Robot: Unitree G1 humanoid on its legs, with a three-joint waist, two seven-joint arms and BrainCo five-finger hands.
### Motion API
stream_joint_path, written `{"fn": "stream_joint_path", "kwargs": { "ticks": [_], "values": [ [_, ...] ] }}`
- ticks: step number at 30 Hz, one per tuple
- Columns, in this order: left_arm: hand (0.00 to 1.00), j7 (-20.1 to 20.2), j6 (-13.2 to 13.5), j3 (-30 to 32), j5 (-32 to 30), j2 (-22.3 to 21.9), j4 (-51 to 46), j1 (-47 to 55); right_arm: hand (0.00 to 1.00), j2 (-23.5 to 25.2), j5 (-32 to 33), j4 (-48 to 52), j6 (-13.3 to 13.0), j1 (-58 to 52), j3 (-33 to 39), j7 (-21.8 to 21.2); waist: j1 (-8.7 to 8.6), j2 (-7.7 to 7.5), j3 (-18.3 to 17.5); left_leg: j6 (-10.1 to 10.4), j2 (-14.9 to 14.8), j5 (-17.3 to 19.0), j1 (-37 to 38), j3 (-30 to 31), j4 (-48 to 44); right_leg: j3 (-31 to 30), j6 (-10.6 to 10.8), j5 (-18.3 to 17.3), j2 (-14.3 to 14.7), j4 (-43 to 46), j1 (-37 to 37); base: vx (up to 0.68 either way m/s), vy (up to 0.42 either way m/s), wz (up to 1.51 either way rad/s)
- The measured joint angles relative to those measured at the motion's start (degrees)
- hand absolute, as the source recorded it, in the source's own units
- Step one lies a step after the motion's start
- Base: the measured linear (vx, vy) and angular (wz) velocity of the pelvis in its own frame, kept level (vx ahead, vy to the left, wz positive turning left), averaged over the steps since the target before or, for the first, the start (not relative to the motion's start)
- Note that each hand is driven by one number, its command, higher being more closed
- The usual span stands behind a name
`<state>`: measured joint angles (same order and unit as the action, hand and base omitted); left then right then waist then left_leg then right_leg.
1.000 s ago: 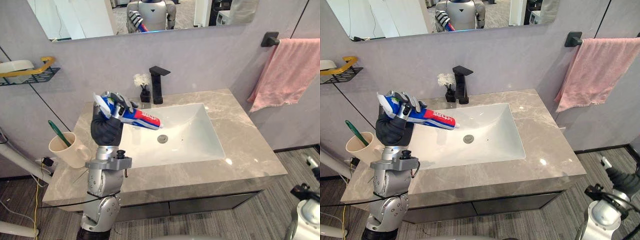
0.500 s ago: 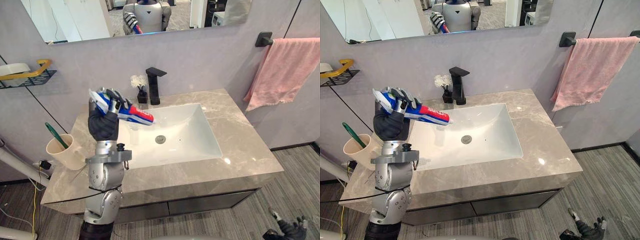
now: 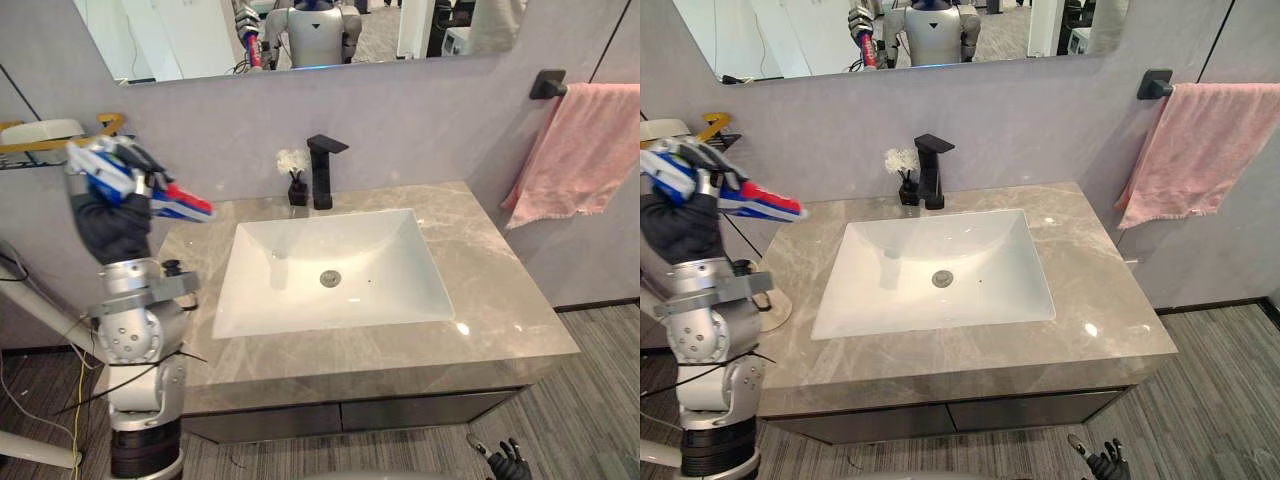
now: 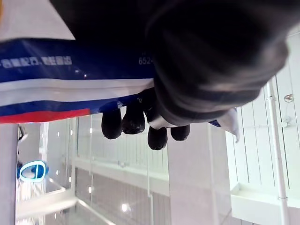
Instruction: Organize washtable
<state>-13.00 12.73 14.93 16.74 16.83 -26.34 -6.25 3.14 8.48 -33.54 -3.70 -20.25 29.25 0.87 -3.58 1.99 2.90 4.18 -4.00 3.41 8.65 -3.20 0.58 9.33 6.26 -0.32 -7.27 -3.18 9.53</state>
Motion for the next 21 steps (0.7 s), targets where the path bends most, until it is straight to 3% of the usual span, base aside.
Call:
{"fn": "stream_joint_path", "kwargs": {
  "ticks": [5,12,21],
  "values": [
    [1.0,-2.5,0.0,4.0,-1.6,0.5,0.1,0.0,0.0,-0.9,-0.1,-0.7,0.0,-0.5,-4.7,-1.1,1.26,-0.24,-0.1,0.0,0.0,0.0,0.0,0.1,0.0,0.1,-0.1,-0.1,0.0,0.0,0.0,-0.01,-0.004,0.0],
    [1.0,-3.7,-0.1,6.1,-2.3,0.6,4.4,0.3,0.0,-1.3,-0.3,-0.7,0.0,-0.7,-7.9,-1.3,1.32,-0.66,-0.4,0.0,0.0,0.0,0.0,0.1,0.1,0.1,-0.1,-0.1,0.0,-0.1,0.0,0.0,0.0,0.0],
    [1.0,-3.6,-2.1,8.1,-6.4,0.5,7.3,2.6,0.0,-1.4,-2.6,-0.6,0.0,-1.9,-11.2,-2.3,1.27,-1.45,-0.9,0.0,0.0,0.0,-0.1,0.2,0.6,0.1,-0.3,-0.2,0.1,-0.3,-0.3,0.0,0.0,0.0]
  ]
}}
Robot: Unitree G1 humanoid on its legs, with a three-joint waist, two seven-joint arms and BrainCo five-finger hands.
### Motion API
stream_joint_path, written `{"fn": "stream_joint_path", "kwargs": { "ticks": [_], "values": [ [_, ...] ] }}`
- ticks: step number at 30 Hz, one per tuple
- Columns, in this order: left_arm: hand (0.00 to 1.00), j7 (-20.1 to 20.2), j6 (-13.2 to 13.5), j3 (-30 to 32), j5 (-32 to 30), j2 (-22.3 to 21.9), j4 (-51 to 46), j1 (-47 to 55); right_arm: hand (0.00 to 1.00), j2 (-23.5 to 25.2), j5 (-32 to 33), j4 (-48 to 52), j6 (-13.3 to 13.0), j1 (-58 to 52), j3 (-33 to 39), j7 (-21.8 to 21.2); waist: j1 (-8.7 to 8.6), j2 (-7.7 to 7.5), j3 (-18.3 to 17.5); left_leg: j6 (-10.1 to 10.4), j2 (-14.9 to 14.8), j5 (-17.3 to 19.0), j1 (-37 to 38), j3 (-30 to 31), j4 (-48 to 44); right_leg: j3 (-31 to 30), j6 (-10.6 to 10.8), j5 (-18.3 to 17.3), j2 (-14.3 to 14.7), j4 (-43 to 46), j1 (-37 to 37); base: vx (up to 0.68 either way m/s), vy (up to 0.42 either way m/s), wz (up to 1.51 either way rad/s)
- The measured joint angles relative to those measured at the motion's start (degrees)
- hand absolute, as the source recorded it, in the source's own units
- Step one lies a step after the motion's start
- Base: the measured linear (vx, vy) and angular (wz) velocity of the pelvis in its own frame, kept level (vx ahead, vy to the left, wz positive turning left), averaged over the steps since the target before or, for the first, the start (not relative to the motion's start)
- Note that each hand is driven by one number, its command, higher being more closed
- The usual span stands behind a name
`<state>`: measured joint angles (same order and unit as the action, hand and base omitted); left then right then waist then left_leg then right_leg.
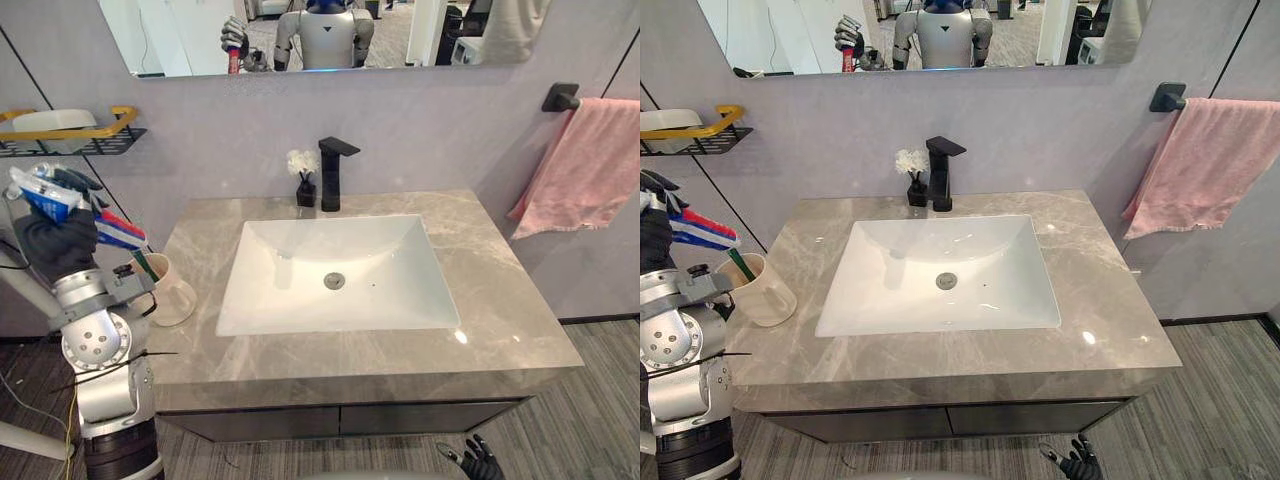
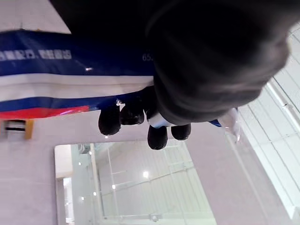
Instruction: Organize washtable
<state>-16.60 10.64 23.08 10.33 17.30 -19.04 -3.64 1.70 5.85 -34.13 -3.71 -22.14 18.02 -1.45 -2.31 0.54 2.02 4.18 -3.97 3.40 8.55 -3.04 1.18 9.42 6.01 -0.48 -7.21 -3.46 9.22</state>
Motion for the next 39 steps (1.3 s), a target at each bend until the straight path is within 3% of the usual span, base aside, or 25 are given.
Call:
{"fn": "stream_joint_path", "kwargs": {
  "ticks": [5,17,18,26,39],
  "values": [
    [1.0,0.1,-1.4,-0.2,0.0,-0.6,4.9,0.6,0.0,-0.3,-1.3,0.0,0.1,-0.7,-2.6,0.0,0.14,-0.24,-0.1,0.1,0.0,-0.1,-1.0,0.6,-0.1,0.4,0.0,0.0,0.0,0.0,-0.5,0.0,-0.001,0.04],
    [1.0,0.5,-2.1,-1.6,0.0,-2.1,8.2,2.6,0.0,-1.1,-2.0,-1.0,0.2,-0.8,-4.9,0.0,0.31,-0.46,-0.3,0.1,0.0,-0.1,-1.3,0.7,-0.5,0.6,0.0,0.0,0.0,0.0,-0.6,-0.03,-0.006,0.01],
    [0.0,0.7,-2.4,-1.7,0.1,-2.4,8.7,2.6,0.0,-1.1,-2.0,-1.0,0.3,-0.8,-5.1,0.0,0.3,-0.47,-0.3,0.2,0.0,-0.1,-1.3,0.7,-0.6,0.6,0.0,0.0,0.0,0.0,-0.6,-0.04,-0.01,0.03],
    [0.0,1.7,-3.1,-2.5,0.4,-1.2,14.5,2.6,0.0,-1.6,-2.0,-1.0,0.6,-0.8,-7.3,0.0,0.31,-0.7,-0.5,0.2,-0.1,-0.1,-1.8,0.8,-0.7,1.3,0.0,0.2,0.0,-0.6,-0.6,-0.01,-0.005,0.02],
    [0.0,1.5,-3.0,-2.7,2.6,1.5,15.9,2.1,0.0,-1.6,-2.0,-1.0,0.6,-0.9,-7.4,0.0,0.18,-0.53,-0.6,0.2,-0.1,-0.1,-2.2,0.4,-0.8,1.0,0.0,1.2,0.0,-2.1,-0.5,-0.02,-0.002,-0.01]
  ]
}}
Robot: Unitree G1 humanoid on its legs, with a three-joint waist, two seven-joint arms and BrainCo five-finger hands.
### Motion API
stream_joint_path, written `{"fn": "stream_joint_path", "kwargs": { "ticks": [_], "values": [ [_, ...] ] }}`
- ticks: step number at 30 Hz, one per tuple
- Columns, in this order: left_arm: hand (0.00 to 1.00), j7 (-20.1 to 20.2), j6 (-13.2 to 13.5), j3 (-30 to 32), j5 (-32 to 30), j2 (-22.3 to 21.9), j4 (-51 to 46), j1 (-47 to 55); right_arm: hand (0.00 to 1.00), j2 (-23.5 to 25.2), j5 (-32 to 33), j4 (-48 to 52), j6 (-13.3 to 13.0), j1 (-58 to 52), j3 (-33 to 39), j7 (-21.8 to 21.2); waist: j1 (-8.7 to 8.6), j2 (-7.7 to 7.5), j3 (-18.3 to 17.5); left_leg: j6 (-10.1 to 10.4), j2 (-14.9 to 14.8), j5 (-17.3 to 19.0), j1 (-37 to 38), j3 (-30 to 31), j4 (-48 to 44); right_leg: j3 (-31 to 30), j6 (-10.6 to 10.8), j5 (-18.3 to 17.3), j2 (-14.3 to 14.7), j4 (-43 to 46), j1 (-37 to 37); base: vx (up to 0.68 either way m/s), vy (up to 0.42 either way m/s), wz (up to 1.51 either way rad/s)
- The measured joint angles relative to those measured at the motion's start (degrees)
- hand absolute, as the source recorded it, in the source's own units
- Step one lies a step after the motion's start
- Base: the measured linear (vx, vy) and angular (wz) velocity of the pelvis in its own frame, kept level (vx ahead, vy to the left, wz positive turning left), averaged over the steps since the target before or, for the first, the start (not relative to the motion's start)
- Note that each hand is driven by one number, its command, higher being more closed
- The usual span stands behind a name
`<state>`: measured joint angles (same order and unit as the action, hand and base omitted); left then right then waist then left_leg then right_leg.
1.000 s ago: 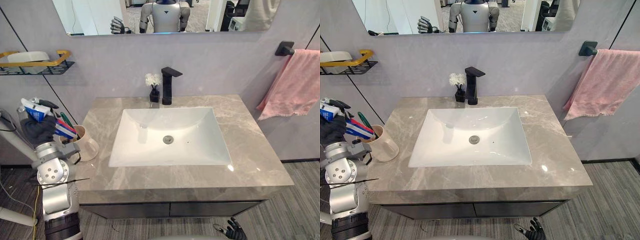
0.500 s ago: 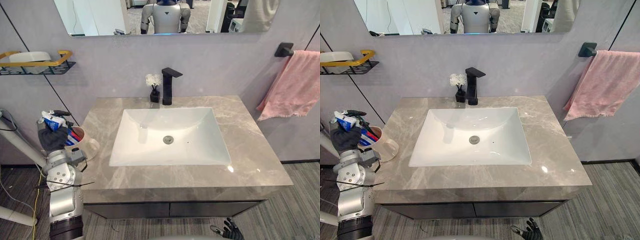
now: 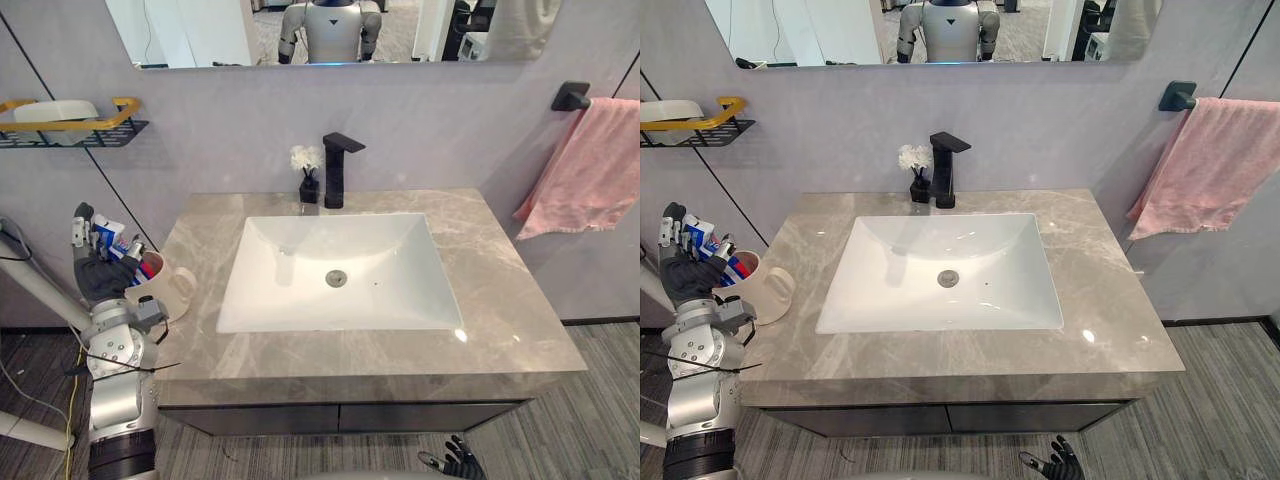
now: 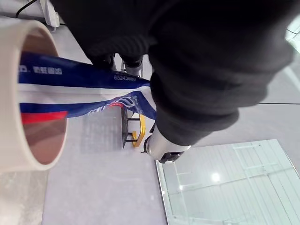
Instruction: Organize washtable
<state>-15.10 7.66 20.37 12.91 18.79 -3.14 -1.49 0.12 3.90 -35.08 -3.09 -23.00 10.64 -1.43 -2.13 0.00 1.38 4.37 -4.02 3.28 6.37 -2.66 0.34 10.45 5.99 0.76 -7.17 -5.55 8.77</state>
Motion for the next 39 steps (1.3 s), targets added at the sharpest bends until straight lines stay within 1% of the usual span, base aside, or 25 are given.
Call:
{"fn": "stream_joint_path", "kwargs": {
  "ticks": [2,3,5,6,7,8,9,10,11,12,13,14,15,16,17,18,19,21,22,23,25,28,30,35,39],
  "values": [
    [0.0,-0.3,0.2,0.0,0.0,-0.1,-0.2,-0.9,0.0,0.0,0.0,0.0,0.0,-0.1,0.0,0.0,-0.04,0.07,0.0,0.0,0.0,0.0,-0.2,0.0,-0.2,-0.1,0.0,0.0,0.0,0.0,-0.1,-0.05,-0.009,0.0],
    [0.0,-0.4,0.2,0.0,0.0,-0.1,-0.5,-1.2,0.0,0.0,0.0,0.0,0.0,-0.1,0.0,0.0,-0.02,0.34,0.2,0.0,0.0,0.0,-0.3,0.0,-0.2,-0.1,0.0,0.0,0.0,0.0,-0.1,-0.05,-0.01,0.01],
    [0.0,-1.5,0.6,0.0,0.0,-0.1,-3.5,-1.4,0.0,0.0,0.0,0.0,0.0,-0.2,0.1,0.0,0.0,0.15,0.0,0.0,-0.1,0.0,-0.3,0.0,-0.2,-0.1,0.0,0.1,0.1,0.0,-0.1,-0.03,-0.008,0.01],
    [0.0,-1.6,0.7,0.1,0.0,-0.1,-4.4,-1.4,0.0,0.0,0.0,0.0,0.0,-0.2,0.1,0.0,0.0,0.74,0.3,0.0,0.0,0.0,-0.3,0.0,-0.2,-0.1,0.0,0.1,0.1,0.0,-0.1,0.0,0.0,0.0],
    [0.0,-1.7,1.1,0.7,0.0,-0.4,-6.8,-1.3,0.0,0.0,0.0,0.0,-0.1,-0.2,0.4,0.0,-0.02,0.24,0.0,0.0,0.0,0.0,-0.3,0.0,-0.2,-0.1,0.0,0.1,0.1,0.0,-0.1,0.0,0.0,0.0],
    [0.0,-2.2,1.8,1.2,0.0,-0.8,-9.5,-1.3,0.0,0.1,0.0,0.0,-0.1,-0.2,0.6,0.0,-0.02,0.71,0.2,0.0,0.0,0.0,-0.3,0.1,-0.2,-0.1,-0.1,0.1,0.1,0.0,-0.1,0.0,0.0,0.0],
    [0.0,-2.5,2.2,1.6,0.0,-1.0,-10.8,-1.3,0.0,0.1,0.0,0.1,-0.1,-0.2,0.7,0.1,-0.02,0.84,0.3,0.0,0.0,0.0,-0.3,0.1,-0.2,-0.1,-0.1,0.1,0.1,0.0,-0.1,0.0,0.0,0.0],
    [0.0,-2.8,3.5,3.2,0.0,-2.3,-13.6,-1.3,0.0,0.1,0.0,0.2,-0.1,-0.1,1.2,0.1,-0.04,0.83,0.1,0.0,0.0,0.0,-0.3,0.1,-0.1,-0.1,-0.1,0.1,0.1,0.1,-0.1,0.0,0.0,0.0],
    [0.0,-2.9,4.2,4.3,0.0,-3.0,-14.8,-1.1,0.0,0.1,0.0,0.2,-0.1,0.0,1.5,0.1,0.01,1.14,0.2,0.0,0.0,0.0,-0.3,0.1,-0.1,-0.1,-0.1,0.0,0.1,0.2,0.0,0.0,0.0,0.0],
    [0.0,-2.9,4.6,5.7,0.0,-3.5,-15.6,-0.5,0.0,0.1,0.0,0.3,-0.1,0.1,1.7,0.1,0.0,1.16,0.0,0.0,0.0,0.0,-0.3,0.1,0.0,-0.1,-0.1,0.0,0.1,0.3,0.0,0.0,0.0,0.0],
    [0.0,-3.0,5.0,7.7,0.2,-3.6,-15.7,0.7,0.0,0.1,0.1,0.6,-0.1,0.1,2.1,0.1,-0.02,1.76,0.0,0.0,0.0,0.0,-0.3,0.1,0.0,-0.1,-0.1,0.0,0.1,0.3,-0.1,0.0,0.0,0.0],
    [0.0,-3.3,5.1,8.6,0.6,-3.9,-15.8,1.1,0.0,0.2,0.1,0.6,-0.1,0.1,2.5,0.1,0.06,2.01,0.0,0.0,0.0,0.0,-0.3,0.1,0.0,-0.1,-0.1,0.0,0.1,0.3,0.0,0.0,0.0,0.0],
    [0.0,-3.9,5.1,10.0,1.9,-4.7,-16.5,2.1,0.0,0.3,0.1,0.6,-0.1,0.1,3.0,0.1,0.14,2.29,0.0,0.0,0.0,0.0,-0.2,0.2,0.2,-0.1,-0.1,0.0,0.1,0.3,0.0,0.0,0.0,0.0],
    [0.0,-4.4,5.5,11.5,3.8,-6.7,-18.7,3.8,0.0,0.5,0.1,0.6,-0.1,0.1,3.1,0.2,0.33,2.49,0.0,0.0,0.0,0.0,0.1,0.2,0.8,-0.1,-0.2,-0.1,0.1,0.3,0.0,0.0,0.0,0.0],
    [0.0,-4.6,5.8,11.9,4.8,-7.8,-20.1,4.9,0.0,0.7,0.1,0.6,-0.1,0.1,3.1,0.2,0.5,2.48,0.0,0.0,0.0,-0.1,0.2,0.2,1.0,0.0,-0.2,-0.1,0.1,0.3,0.0,0.0,0.0,0.0],
    [0.0,-4.9,6.7,11.8,5.6,-9.8,-22.3,7.2,0.0,0.8,0.1,0.6,0.0,0.1,3.2,0.2,1.02,2.4,0.0,0.1,0.0,-0.2,0.3,0.3,1.3,0.0,-0.3,-0.2,0.1,0.3,0.0,-0.03,-0.01,0.04],
    [0.0,-4.9,7.1,11.8,6.0,-11.1,-23.0,8.7,0.0,1.0,0.1,0.6,0.0,0.1,3.1,0.3,1.43,2.32,0.0,0.2,0.0,-0.2,0.4,0.5,1.6,0.2,-0.3,-0.3,0.2,0.4,0.0,-0.04,-0.013,0.06],
    [0.0,-4.9,7.3,12.1,7.9,-11.9,-23.0,10.7,0.0,1.2,0.1,0.5,0.3,0.4,3.1,0.5,1.63,2.14,0.0,0.2,0.0,-0.4,0.5,0.9,1.8,0.6,-0.3,-0.5,0.1,0.6,0.0,-0.04,-0.016,0.11],
    [1.0,-4.8,7.3,12.2,9.3,-12.4,-23.0,12.1,0.0,1.4,0.1,0.5,0.4,0.9,3.2,0.5,1.87,2.05,-0.1,0.2,0.0,-0.4,0.5,0.9,1.8,0.7,-0.3,-0.6,0.1,0.6,0.0,-0.03,-0.013,0.08],
    [1.0,-4.8,7.3,12.5,9.7,-12.9,-23.0,12.6,0.0,1.5,0.1,0.5,0.6,1.2,3.2,0.5,1.97,1.99,-0.1,0.2,0.0,-0.4,0.5,0.9,1.8,0.7,-0.3,-0.6,0.1,0.6,0.0,0.0,0.0,0.0],
    [1.0,-3.9,7.3,12.5,11.4,-15.4,-22.9,14.0,0.0,1.9,0.2,0.5,0.9,1.4,3.1,0.5,2.9,1.69,-0.2,0.1,0.0,-0.5,0.5,0.9,1.9,0.6,-0.3,-0.6,0.1,0.7,0.1,0.0,0.0,0.0],
    [1.0,-3.1,7.2,12.1,12.0,-17.1,-20.7,15.4,0.0,2.4,0.2,0.5,1.1,1.4,3.1,1.2,3.05,1.37,-0.2,0.1,0.1,-0.7,0.4,1.0,2.3,0.8,-0.2,-0.8,0.0,1.0,0.1,-0.02,-0.007,0.03],
    [1.0,-2.1,7.1,10.5,13.2,-17.5,-18.1,16.2,0.0,2.6,0.2,0.5,1.1,1.3,3.1,1.4,3.02,1.17,-0.3,0.0,0.1,-1.1,0.7,1.1,3.2,1.2,-0.1,-1.4,-0.1,1.8,0.0,-0.05,-0.013,0.07],
    [1.0,1.4,5.3,5.4,14.1,-18.2,-9.2,16.4,0.0,3.0,0.1,0.4,1.1,2.0,2.5,1.7,3.06,-0.03,-0.6,-0.1,0.1,-1.4,1.1,1.0,3.7,1.3,-0.1,-1.8,-0.2,2.4,-0.1,0.0,-0.002,0.01],
    [1.0,3.1,3.8,1.3,14.1,-18.0,-2.1,16.1,0.0,2.5,0.1,-0.1,1.1,3.1,1.7,2.2,3.03,-0.27,-0.7,-0.1,0.0,-1.4,1.2,0.8,3.7,1.2,-0.1,-1.8,-0.2,2.4,-0.1,-0.01,-0.003,-0.01]
  ]
}}
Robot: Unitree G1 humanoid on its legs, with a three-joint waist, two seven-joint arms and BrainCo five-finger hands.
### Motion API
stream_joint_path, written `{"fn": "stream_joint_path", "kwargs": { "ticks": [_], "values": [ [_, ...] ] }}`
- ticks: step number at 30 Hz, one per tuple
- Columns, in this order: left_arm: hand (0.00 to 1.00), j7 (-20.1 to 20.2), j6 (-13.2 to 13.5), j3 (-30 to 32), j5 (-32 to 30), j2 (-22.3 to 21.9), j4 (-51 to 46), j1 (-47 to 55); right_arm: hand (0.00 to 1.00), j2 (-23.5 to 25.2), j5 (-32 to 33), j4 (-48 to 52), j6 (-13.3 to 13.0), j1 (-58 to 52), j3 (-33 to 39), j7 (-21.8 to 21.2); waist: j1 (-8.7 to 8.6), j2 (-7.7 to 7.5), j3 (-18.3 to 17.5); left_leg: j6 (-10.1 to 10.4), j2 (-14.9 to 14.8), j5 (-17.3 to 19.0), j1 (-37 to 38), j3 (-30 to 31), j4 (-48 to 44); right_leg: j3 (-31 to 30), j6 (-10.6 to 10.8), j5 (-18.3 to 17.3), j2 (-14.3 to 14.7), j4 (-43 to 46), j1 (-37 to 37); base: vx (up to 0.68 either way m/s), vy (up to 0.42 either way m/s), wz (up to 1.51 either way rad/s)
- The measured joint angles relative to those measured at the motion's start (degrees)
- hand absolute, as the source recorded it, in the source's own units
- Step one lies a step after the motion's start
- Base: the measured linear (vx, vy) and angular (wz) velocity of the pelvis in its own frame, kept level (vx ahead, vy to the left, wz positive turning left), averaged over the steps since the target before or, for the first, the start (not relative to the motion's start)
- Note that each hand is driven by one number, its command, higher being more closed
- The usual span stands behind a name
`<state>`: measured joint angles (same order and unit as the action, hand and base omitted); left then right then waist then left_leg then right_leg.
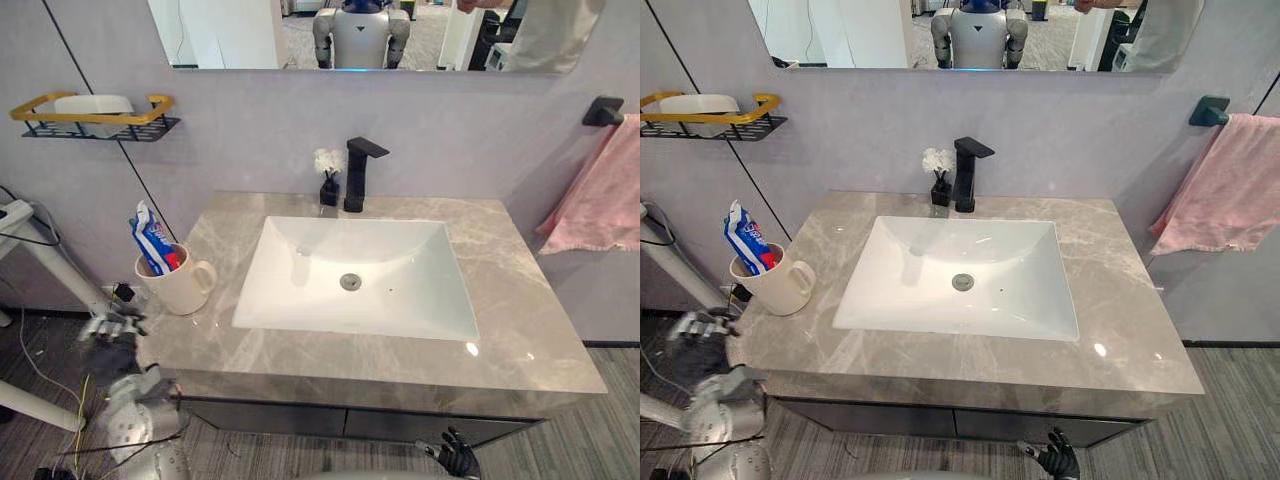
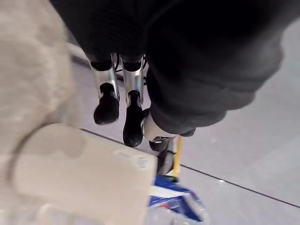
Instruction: Organize washtable
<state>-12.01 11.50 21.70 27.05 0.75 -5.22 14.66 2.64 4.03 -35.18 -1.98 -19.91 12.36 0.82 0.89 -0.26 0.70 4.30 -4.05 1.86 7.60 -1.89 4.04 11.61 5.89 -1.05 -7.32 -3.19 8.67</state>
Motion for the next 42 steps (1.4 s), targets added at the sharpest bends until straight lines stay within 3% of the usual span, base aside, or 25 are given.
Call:
{"fn": "stream_joint_path", "kwargs": {
  "ticks": [11,23,42],
  "values": [
    [1.0,3.1,-0.1,-3.4,-0.9,3.4,5.5,-0.6,0.0,-0.9,-0.1,-0.6,0.0,0.4,-0.3,0.1,0.04,-0.06,0.0,0.1,-1.0,0.0,0.3,-2.9,0.2,-2.2,0.0,0.1,0.4,0.0,-1.1,-0.02,-0.01,-0.1],
    [1.0,3.3,-0.5,-3.4,-5.2,7.2,7.1,-2.2,0.0,-0.8,-0.2,-0.6,0.0,0.4,-0.4,-0.9,0.04,-0.89,0.2,0.1,-1.0,0.1,0.9,-4.8,0.7,-4.0,0.2,0.6,0.3,-0.2,-2.1,-0.02,-0.002,-0.08],
    [1.0,6.6,-1.2,-3.0,-7.5,9.9,8.2,-1.8,0.0,-0.9,-2.4,-0.5,0.0,0.1,-0.4,-1.2,0.08,-0.31,0.6,0.0,-1.1,0.1,0.0,-6.2,0.0,-5.4,0.1,1.3,0.3,0.0,-3.9,-0.03,-0.006,-0.04]
  ]
}}
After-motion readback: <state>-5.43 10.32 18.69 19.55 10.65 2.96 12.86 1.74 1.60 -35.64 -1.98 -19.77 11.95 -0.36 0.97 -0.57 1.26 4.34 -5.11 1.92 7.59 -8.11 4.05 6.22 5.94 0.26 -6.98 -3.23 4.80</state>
